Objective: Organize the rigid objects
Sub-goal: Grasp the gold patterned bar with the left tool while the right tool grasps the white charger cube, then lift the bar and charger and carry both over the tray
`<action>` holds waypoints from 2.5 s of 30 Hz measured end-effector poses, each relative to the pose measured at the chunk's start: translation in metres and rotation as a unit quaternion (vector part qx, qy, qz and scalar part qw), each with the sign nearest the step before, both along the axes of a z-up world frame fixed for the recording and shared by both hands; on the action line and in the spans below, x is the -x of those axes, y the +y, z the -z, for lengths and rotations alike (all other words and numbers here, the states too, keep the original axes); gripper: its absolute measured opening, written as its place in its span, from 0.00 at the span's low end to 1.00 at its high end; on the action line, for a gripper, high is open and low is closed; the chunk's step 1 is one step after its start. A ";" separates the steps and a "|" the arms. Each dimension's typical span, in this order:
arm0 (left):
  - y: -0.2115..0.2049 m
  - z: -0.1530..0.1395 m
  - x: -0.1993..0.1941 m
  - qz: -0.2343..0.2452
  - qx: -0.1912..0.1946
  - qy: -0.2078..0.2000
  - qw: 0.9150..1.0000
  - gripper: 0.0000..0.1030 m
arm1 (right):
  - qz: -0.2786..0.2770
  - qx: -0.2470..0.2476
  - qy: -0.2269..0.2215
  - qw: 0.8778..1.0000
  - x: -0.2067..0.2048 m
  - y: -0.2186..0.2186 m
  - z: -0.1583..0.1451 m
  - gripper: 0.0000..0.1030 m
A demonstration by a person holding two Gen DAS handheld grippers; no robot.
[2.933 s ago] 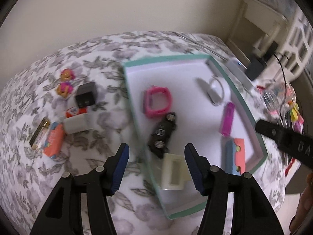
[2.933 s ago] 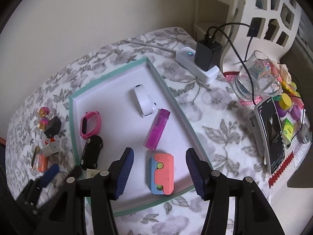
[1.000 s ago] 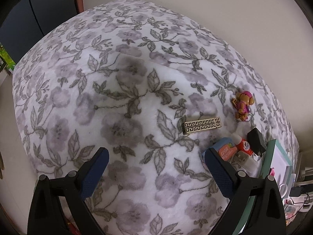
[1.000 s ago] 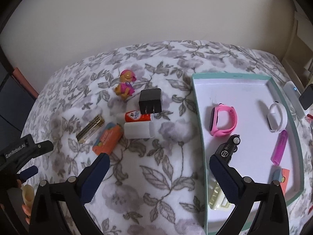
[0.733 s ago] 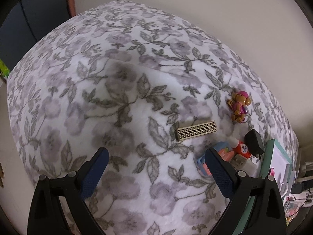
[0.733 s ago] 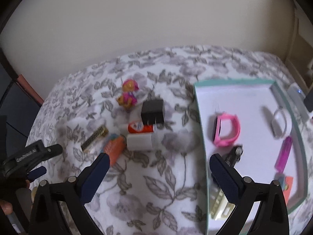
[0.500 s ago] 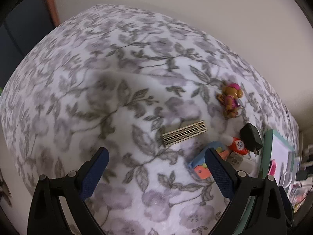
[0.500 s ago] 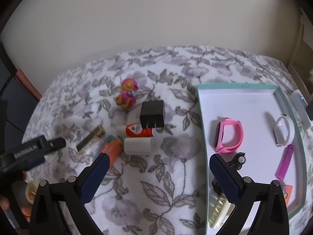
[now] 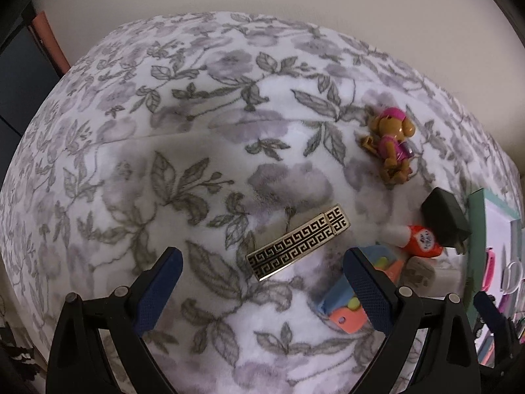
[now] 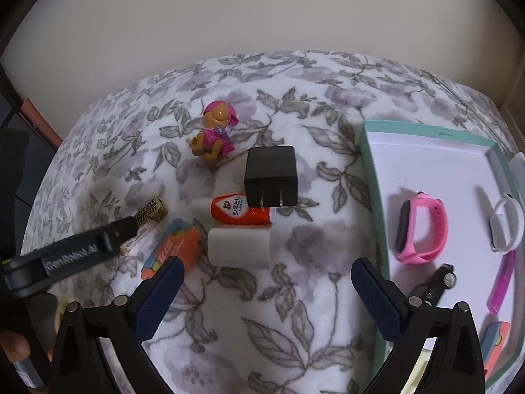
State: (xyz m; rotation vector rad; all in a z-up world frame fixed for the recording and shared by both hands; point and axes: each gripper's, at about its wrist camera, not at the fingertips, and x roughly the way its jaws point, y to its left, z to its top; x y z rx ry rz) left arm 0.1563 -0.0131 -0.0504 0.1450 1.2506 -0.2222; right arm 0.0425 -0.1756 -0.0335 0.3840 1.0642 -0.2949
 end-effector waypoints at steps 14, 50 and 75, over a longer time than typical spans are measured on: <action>-0.016 0.018 -0.010 0.024 -0.031 -0.011 0.999 0.95 | -0.015 -0.012 0.009 1.000 -0.024 0.012 0.024 1.00; -0.011 0.010 -0.014 0.031 -0.003 0.019 0.999 0.21 | -0.001 -0.084 -0.009 0.996 -0.016 -0.013 0.013 0.61; -0.017 -0.092 0.007 0.034 0.045 -0.071 0.996 0.21 | 0.054 -0.084 -0.106 0.989 0.027 -0.074 -0.083 0.61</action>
